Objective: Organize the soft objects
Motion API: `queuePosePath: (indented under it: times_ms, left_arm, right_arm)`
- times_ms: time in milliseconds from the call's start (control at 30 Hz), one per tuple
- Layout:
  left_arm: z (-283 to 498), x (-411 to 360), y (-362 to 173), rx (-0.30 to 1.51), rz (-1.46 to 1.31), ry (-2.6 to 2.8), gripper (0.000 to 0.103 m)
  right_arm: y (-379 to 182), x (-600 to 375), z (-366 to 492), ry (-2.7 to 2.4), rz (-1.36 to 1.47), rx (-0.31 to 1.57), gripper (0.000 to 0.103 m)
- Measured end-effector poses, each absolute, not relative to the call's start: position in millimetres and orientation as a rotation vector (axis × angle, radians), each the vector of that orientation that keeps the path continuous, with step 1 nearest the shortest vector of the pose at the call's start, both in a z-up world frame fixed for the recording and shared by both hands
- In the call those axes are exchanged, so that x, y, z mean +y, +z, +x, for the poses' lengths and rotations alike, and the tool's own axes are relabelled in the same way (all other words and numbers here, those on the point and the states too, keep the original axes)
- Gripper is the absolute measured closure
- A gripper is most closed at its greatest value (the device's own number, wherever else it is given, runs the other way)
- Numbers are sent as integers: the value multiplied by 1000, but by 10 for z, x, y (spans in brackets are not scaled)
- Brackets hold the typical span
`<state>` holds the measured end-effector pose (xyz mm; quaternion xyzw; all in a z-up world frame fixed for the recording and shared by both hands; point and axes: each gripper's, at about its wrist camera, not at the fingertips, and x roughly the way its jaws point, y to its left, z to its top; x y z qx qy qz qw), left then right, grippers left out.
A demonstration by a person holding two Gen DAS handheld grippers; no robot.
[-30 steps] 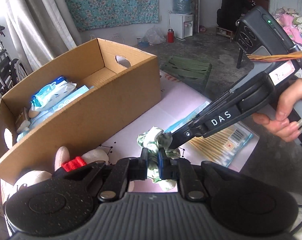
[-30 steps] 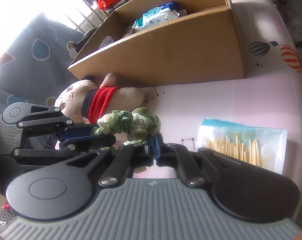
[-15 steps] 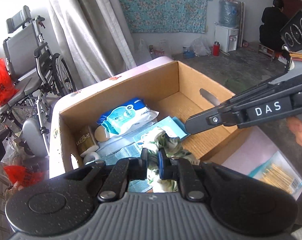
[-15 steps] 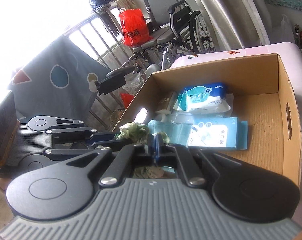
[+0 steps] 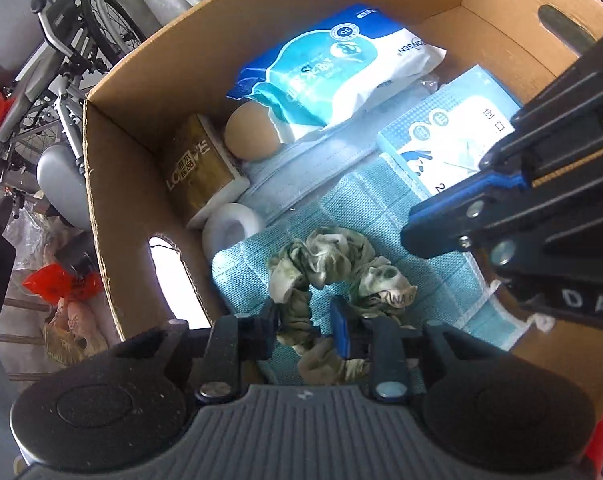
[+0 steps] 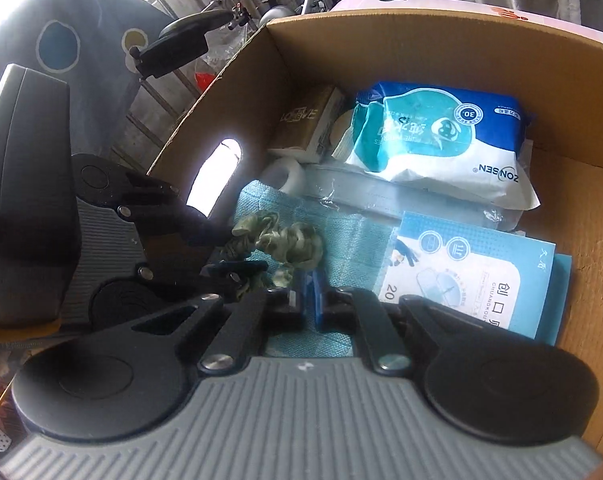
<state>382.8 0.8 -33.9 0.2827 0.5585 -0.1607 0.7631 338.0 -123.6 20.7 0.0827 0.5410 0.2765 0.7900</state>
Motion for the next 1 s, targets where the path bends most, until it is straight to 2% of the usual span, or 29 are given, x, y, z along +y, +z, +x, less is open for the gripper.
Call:
queuePosePath:
  times_ms: [33, 67, 100, 167, 233, 267, 300, 333, 400, 433, 467, 500, 633, 800, 867, 1000]
  left_arm:
    - [3807, -21, -333, 1207, 632, -358, 57]
    - [3790, -37, -316, 1194, 644, -357, 51]
    - [3777, -53, -288, 1186, 633, -348, 37]
    - [3705, -94, -214, 1144, 677, -317, 16]
    - [3578, -130, -129, 1045, 760, -264, 16]
    - [3501, -154, -88, 998, 817, -257, 21]
    - [3458, -178, -65, 973, 865, -253, 31]
    - [3420, -176, -45, 954, 890, -247, 36]
    - [3373, -157, -3, 936, 899, -225, 56]
    - [3362, -139, 23, 942, 878, -231, 63]
    - [3349, -117, 69, 947, 832, -238, 74]
    - [3356, -94, 106, 958, 781, -240, 79]
    - [3301, -40, 319, 946, 573, -278, 79]
    - [2659, -307, 704, 844, 457, -481, 68]
    - [2410, -509, 784, 826, 429, -571, 60]
    - [1986, -888, 647, 920, 277, -796, 51]
  right_arm:
    - [195, -1203, 3398, 607, 184, 1176, 99]
    - [180, -1177, 3405, 611, 179, 1183, 98]
    - [170, -1163, 3404, 607, 171, 1188, 98]
    - [167, -1208, 3392, 600, 190, 1190, 98]
    - [186, -1272, 3374, 594, 211, 1182, 97]
    - [221, -1337, 3354, 587, 222, 1173, 96]
    - [255, -1385, 3341, 584, 234, 1161, 96]
    - [287, -1430, 3332, 580, 246, 1154, 95]
    - [371, -1533, 3300, 574, 271, 1134, 94]
    - [421, -1582, 3275, 573, 276, 1122, 94]
    - [478, -1641, 3238, 570, 281, 1106, 93]
    - [540, -1701, 3193, 570, 282, 1093, 93]
    - [790, -2151, 2833, 588, 314, 1009, 91]
    - [1040, -3085, 1984, 542, 345, 924, 85]
    - [1048, -3442, 1641, 490, 358, 911, 76]
    - [768, -3992, 1153, 325, 393, 953, 67]
